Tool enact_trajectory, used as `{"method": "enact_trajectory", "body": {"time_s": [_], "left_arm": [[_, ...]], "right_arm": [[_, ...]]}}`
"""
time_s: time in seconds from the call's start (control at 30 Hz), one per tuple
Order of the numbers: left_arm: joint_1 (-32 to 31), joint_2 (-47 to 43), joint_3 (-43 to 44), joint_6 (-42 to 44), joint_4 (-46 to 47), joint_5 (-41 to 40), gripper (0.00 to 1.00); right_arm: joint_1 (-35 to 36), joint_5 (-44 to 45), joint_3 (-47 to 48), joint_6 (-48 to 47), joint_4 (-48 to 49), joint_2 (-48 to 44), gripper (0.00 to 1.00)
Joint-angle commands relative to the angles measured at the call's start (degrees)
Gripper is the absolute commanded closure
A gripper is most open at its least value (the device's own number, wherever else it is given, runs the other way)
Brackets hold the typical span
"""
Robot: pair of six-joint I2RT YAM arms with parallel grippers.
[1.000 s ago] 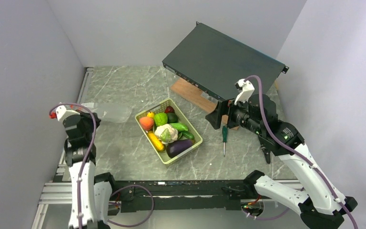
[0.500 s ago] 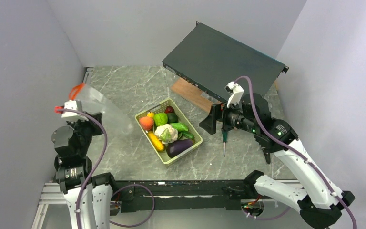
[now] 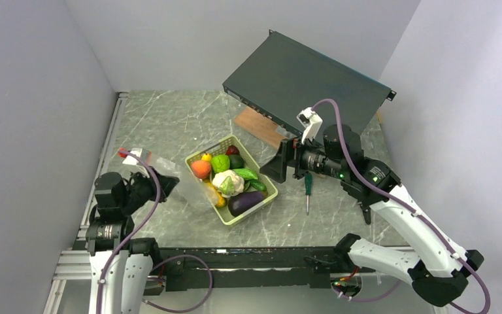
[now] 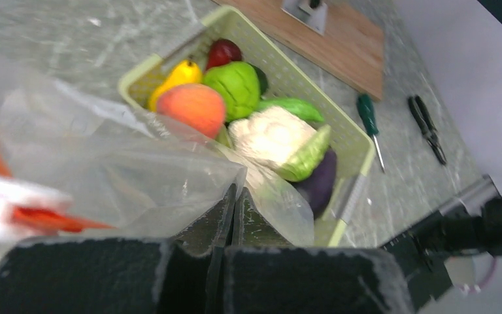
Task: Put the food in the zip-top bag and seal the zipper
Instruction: Place the zipper food storage bag at the center of the board.
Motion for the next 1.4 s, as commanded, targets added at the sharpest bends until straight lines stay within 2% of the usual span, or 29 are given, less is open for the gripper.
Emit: {"method": "enact_trajectory", "body": {"time_s": [0.0,0.1,0.27,0.33,0.4,0.5,0.63,0.7,0.8,0.93,1.03,1.17,1.37], "left_arm": [[-4.8,3.1,1.2,0.3,1.3,2.6,1.00],[-5.4,2.1,5.3,2.5,-2.5,-6.7,1.00],[-5.4,6.8,21.2,3.8,-18.6,-40.9,1.00],[-5.4,8.2,24.5,6.3,-20.5,-46.0,1.00],[-5.4,9.6,26.7,8.0,-20.5,-46.8,1.00],[-5.4,12.9,28.8,10.6,-21.6,-41.8,1.00],[-8.9,16.7,24.4,10.5,-21.5,-33.9,1.00],[-13.6,17.3,20.8,8.5,-19.8,-33.7,1.00],[-24.5,18.0,17.8,4.9,-17.6,-40.7,1.00],[-39.1,20.6,14.6,4.5,-13.8,-46.6,1.00],[-48.0,21.4,10.4,4.4,-8.3,-47.1,1.00],[-54.8,17.8,4.6,3.9,-1.3,-48.4,1.00],[-57.6,11.7,2.1,2.0,0.0,-47.9,1.00]], "right_arm": [[2.2,1.3,1.8,5.3,6.8,1.7,0.00],[5.0,3.0,3.4,5.9,7.7,4.2,0.00],[8.3,5.8,6.1,4.6,8.3,7.7,0.00],[8.9,5.9,6.7,4.2,8.4,8.6,0.00],[9.3,5.9,6.6,4.3,8.7,8.8,0.00],[9.9,5.9,5.2,4.9,9.6,8.2,0.00],[10.4,6.5,3.3,5.2,9.8,7.0,0.00],[10.6,7.2,2.3,5.4,9.6,6.3,0.00],[10.6,7.7,1.8,5.6,9.0,5.3,0.00],[10.5,8.1,1.7,5.6,8.9,5.4,0.00],[10.5,10.3,2.8,8.5,7.2,6.4,0.00],[10.7,12.9,4.2,12.6,5.2,7.8,0.00],[12.0,13.9,6.1,16.4,4.8,12.1,0.02]]}}
